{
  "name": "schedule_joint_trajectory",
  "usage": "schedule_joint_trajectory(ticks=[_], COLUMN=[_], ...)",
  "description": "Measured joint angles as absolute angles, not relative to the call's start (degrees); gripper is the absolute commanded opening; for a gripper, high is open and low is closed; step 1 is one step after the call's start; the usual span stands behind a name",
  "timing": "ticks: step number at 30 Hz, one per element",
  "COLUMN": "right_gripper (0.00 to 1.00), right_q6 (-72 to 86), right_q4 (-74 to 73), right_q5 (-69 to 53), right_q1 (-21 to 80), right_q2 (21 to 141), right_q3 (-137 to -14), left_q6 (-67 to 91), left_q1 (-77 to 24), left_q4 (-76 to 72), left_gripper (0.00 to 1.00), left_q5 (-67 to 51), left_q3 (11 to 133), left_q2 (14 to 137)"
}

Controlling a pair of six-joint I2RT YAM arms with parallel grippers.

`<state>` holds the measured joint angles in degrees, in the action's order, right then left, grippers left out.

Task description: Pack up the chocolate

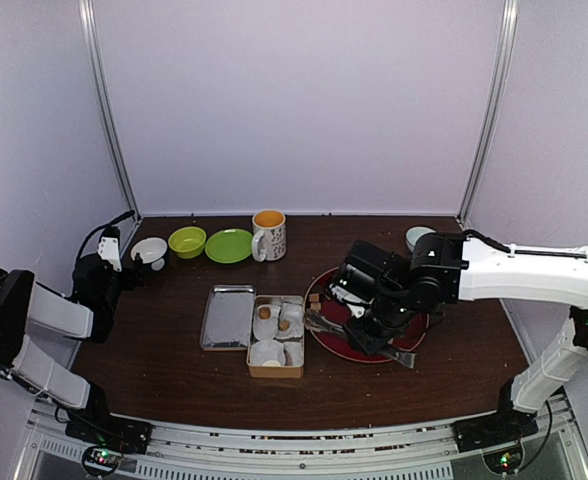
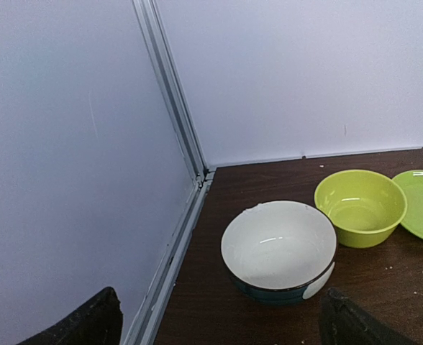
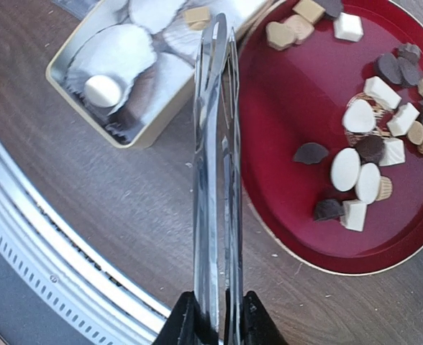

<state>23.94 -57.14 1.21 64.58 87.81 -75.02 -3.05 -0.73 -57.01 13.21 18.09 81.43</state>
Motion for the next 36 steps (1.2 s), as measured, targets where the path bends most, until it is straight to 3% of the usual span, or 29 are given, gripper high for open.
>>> schedule_joint_trajectory(ticks=[18,26,36], right_gripper=[0.23,0.32,0.31], right_q6=[22.02,21.19,21.41], right_q4=[-58.50,-59.11,-59.53], right_q5=[-1.06,-0.99,3.03], right_q1=[70.06,70.32,70.37], right_q2=[89.19,90.19,90.21], right_q3=[-76.71,-76.73,-77.80], left_q6=[-3.05,-3.05,-3.05], left_q1=[-0.73,-0.73,-0.73], left_q4=[-57.01,-57.01,-57.01], left_gripper=[0.98,0.98,0.98], left_q5=[13.21,13.21,13.21], left_q3=[18.09,18.09,18.09], left_q2=[81.43,81.43,81.43])
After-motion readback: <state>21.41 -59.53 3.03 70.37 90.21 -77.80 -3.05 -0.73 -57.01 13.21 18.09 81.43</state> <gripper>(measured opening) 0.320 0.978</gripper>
